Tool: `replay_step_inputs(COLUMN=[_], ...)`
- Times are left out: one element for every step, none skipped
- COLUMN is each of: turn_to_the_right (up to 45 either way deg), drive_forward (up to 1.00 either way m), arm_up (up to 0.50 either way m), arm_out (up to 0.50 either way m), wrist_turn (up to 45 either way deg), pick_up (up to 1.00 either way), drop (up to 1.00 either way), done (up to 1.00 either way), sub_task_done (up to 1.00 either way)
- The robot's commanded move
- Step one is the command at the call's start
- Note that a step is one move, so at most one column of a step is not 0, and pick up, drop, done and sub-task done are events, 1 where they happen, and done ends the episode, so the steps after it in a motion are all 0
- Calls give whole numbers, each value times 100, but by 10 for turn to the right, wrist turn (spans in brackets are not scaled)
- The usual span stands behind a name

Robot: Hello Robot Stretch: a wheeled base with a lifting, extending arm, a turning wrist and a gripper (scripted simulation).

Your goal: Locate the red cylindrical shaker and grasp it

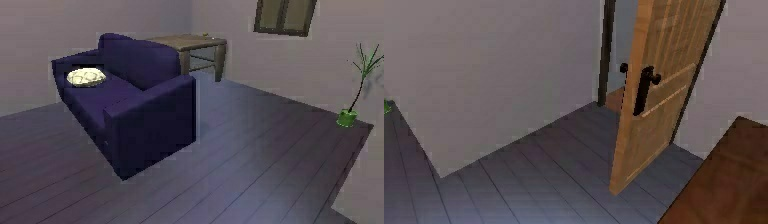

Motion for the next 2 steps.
replay_step_inputs(turn_to_the_right=[30,0], drive_forward=[0,15], arm_up=[0,0], arm_out=[0,0], wrist_turn=[0,0], pick_up=[0,0], drop=[0,0], done=[0,0], sub_task_done=[0,0])
